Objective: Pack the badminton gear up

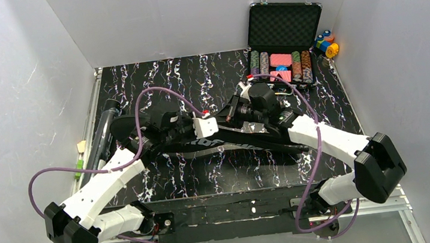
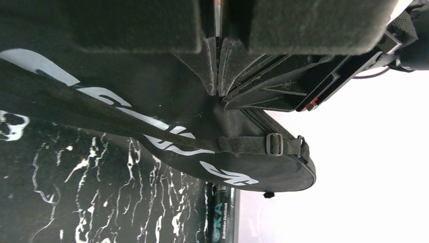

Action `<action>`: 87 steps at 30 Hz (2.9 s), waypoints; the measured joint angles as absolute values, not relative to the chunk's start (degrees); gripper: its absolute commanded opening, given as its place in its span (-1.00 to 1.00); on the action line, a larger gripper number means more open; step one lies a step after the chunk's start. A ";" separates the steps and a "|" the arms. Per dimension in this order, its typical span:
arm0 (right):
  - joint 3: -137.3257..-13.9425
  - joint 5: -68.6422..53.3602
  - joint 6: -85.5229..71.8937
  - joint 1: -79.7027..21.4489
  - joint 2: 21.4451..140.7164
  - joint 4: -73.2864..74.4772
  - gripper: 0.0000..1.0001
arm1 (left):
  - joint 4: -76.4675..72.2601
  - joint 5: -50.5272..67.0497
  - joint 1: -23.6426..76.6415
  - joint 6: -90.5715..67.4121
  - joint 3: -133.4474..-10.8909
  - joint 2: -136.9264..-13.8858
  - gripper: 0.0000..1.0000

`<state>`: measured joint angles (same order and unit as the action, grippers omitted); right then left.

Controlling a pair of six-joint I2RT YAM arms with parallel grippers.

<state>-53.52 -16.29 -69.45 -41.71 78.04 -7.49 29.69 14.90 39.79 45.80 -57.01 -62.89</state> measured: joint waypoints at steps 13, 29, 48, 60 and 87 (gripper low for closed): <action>-52.05 -6.70 -52.14 -42.89 62.63 7.07 -0.97 | 26.65 17.54 41.15 45.80 -56.90 -62.85 -1.00; -43.27 4.36 -41.41 -42.33 44.64 22.31 -0.97 | 30.85 16.47 40.88 46.44 -56.99 -62.85 -1.00; -44.29 12.14 -39.05 -41.23 36.97 38.37 -0.97 | 32.80 16.38 40.27 44.64 -60.88 -64.18 0.22; -46.46 7.73 -38.74 -41.25 36.71 40.05 -0.97 | 32.95 27.49 48.71 39.68 -73.65 -77.84 0.74; -48.31 0.89 -38.74 -42.19 33.26 43.18 -0.97 | 69.23 45.78 52.73 60.82 -109.86 -114.02 0.00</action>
